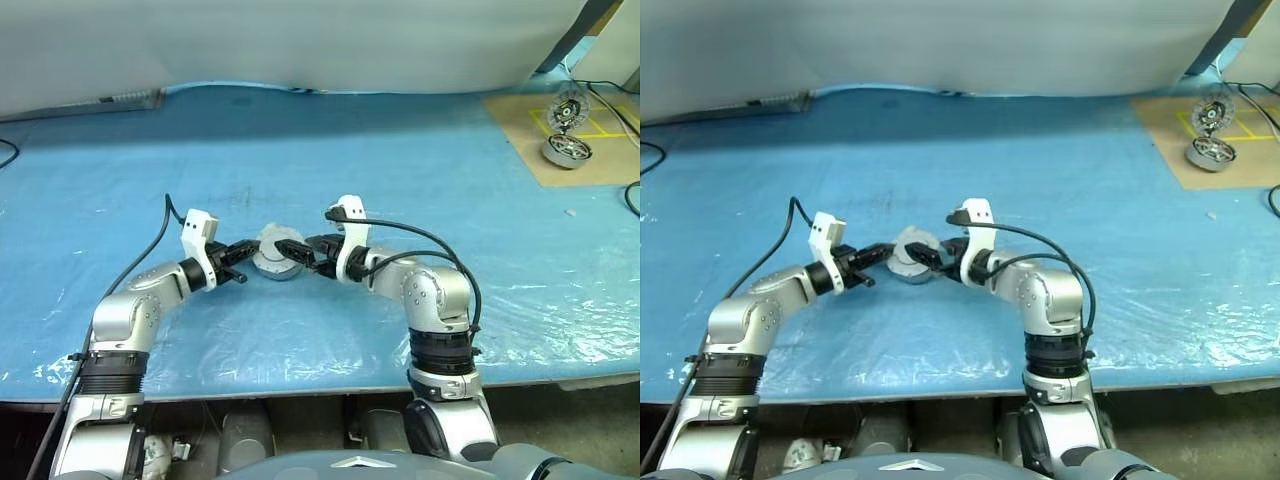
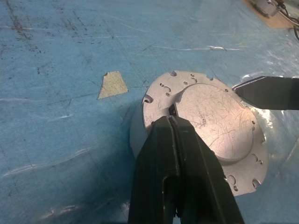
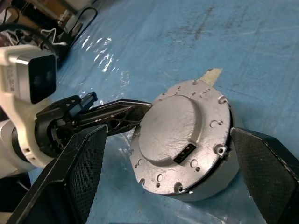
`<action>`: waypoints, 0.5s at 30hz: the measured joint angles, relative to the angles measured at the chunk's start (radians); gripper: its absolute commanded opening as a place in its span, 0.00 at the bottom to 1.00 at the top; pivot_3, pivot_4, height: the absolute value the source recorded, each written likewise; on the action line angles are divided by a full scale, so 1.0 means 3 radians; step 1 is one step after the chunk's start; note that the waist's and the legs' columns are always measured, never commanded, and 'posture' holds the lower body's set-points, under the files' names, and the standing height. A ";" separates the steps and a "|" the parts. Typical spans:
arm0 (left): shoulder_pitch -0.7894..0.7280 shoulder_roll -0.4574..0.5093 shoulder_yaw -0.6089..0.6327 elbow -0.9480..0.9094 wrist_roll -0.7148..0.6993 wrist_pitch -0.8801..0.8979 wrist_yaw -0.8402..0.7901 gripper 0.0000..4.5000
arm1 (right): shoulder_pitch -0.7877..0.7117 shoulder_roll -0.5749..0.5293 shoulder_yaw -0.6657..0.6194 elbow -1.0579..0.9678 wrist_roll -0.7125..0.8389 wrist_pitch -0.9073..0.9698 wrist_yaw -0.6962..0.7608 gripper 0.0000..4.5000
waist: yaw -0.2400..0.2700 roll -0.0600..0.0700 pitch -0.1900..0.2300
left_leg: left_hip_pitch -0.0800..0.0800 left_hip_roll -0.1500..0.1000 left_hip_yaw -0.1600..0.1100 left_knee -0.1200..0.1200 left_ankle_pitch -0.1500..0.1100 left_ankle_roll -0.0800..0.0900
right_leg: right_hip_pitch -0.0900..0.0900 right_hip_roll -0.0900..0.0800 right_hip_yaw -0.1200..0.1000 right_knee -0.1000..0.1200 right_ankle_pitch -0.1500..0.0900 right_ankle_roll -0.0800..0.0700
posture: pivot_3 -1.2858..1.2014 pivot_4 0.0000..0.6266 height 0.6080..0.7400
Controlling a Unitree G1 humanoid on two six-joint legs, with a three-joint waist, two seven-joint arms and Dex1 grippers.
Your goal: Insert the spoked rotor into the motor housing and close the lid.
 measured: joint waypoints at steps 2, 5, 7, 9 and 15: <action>0.0003 -0.0006 0.0002 -0.0005 0.0000 -0.0002 0.0000 0.00 | -0.0014 0.0012 -0.0122 0.0129 0.0045 0.0027 -0.0087 1.00 | 0.0001 0.0000 0.0000 | 0.0000 -0.0001 0.0000 0.0000 0.0000 0.0000 | 0.0000 -0.0001 0.0000 0.0000 0.0000 0.0000 | 0.52 0.24 1.00; 0.0017 -0.0014 0.0004 -0.0010 0.0000 -0.0025 0.0000 0.00 | -0.0028 0.0012 -0.0270 0.0293 0.0081 0.0055 -0.0186 1.00 | 0.0002 0.0000 0.0000 | -0.0001 -0.0001 0.0000 -0.0001 0.0000 0.0000 | 0.0000 0.0000 -0.0001 -0.0001 0.0000 0.0000 | 0.52 0.24 1.00; 0.0021 -0.0026 0.0005 -0.0015 0.0001 -0.0028 0.0001 0.00 | -0.0041 0.0014 -0.0347 0.0382 0.0160 0.0062 -0.0241 1.00 | 0.0004 0.0001 0.0000 | -0.0001 -0.0001 0.0000 -0.0001 0.0000 0.0000 | 0.0000 -0.0001 -0.0001 -0.0001 0.0000 0.0001 | 0.52 0.24 1.00; 0.0024 -0.0037 0.0006 -0.0019 0.0002 -0.0030 0.0006 0.00 | -0.0061 0.0014 -0.0418 0.0432 0.0250 0.0090 -0.0280 1.00 | 0.0006 0.0001 0.0000 | 0.0000 -0.0001 0.0000 -0.0001 0.0000 0.0000 | 0.0002 -0.0001 -0.0001 0.0000 0.0000 0.0001 | 0.52 0.24 1.00; 0.0033 -0.0051 0.0006 -0.0027 0.0013 -0.0045 0.0016 0.00 | -0.0092 0.0014 -0.0667 0.0613 0.0656 0.0224 -0.0387 1.00 | 0.0009 0.0001 0.0000 | 0.0001 -0.0001 0.0000 -0.0001 0.0000 0.0000 | 0.0003 -0.0001 -0.0001 -0.0001 0.0000 0.0001 | 0.52 0.24 1.00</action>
